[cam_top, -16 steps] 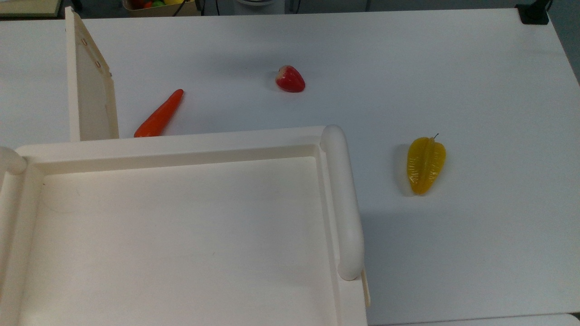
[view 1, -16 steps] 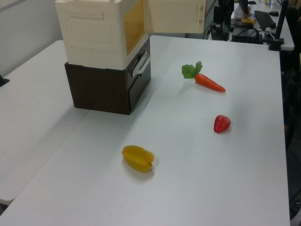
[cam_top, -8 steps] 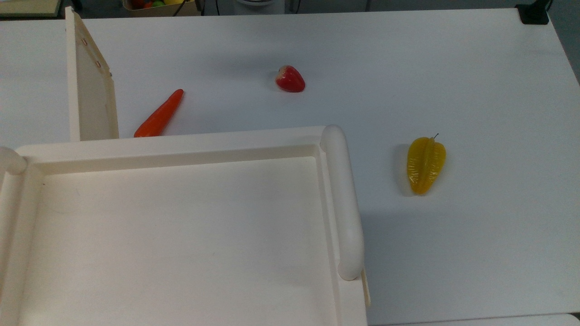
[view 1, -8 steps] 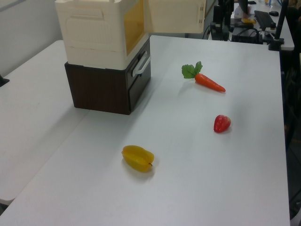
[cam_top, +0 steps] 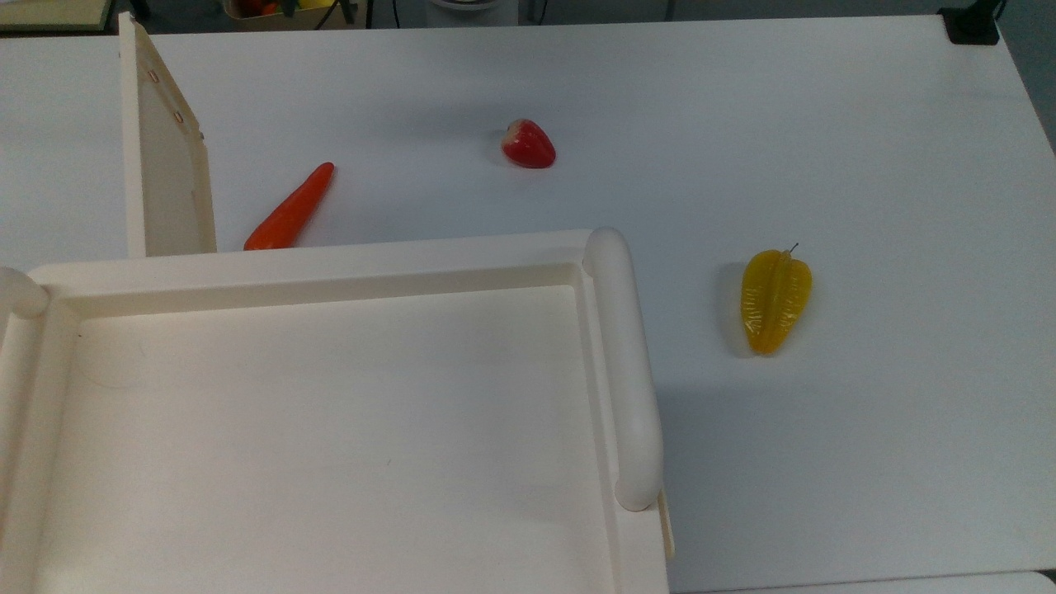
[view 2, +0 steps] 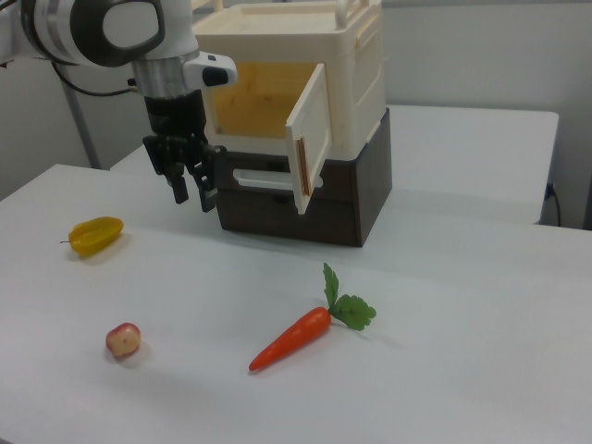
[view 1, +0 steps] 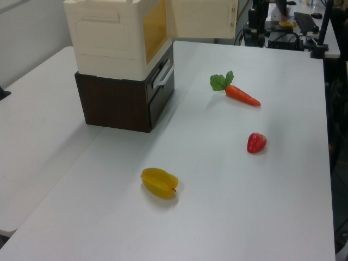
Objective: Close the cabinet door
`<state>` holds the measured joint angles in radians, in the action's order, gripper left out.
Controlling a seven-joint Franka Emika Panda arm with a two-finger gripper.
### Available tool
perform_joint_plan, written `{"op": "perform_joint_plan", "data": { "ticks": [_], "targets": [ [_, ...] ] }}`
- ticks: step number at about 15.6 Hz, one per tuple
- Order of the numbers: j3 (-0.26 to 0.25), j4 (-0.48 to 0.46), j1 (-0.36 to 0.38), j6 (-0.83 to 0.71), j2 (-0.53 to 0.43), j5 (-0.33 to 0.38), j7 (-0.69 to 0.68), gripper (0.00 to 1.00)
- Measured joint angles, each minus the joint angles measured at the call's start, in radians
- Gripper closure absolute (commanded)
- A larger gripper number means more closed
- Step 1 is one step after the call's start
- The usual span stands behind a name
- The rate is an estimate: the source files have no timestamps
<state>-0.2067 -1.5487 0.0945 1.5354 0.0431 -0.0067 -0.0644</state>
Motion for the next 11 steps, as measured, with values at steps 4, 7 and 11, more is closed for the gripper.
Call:
{"op": "perform_joint_plan", "data": {
  "ticks": [4, 7, 11],
  "targets": [
    [-0.002, 0.002, -0.025, 0.002, 0.000, 0.008, -0.149, 0.99],
    [-0.002, 0.000, -0.047, 0.045, 0.000, 0.010, -0.269, 1.00],
    [-0.002, -0.001, -0.099, 0.110, 0.014, 0.010, -0.419, 1.00]
  ]
}}
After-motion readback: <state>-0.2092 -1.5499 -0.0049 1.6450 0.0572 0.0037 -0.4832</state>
